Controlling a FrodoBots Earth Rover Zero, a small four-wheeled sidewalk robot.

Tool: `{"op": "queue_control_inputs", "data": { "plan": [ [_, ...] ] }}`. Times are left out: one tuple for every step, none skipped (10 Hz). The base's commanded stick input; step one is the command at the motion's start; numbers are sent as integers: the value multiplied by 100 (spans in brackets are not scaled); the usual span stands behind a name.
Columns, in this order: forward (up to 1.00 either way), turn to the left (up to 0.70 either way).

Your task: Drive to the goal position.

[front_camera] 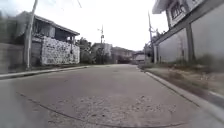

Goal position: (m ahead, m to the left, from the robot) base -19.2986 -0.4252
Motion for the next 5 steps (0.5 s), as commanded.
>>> {"op": "queue_control_inputs", "data": {
  "plan": [
    [0, 96],
    [0, 99],
    [0, 99],
    [0, 99],
    [0, 99]
  ]
}}
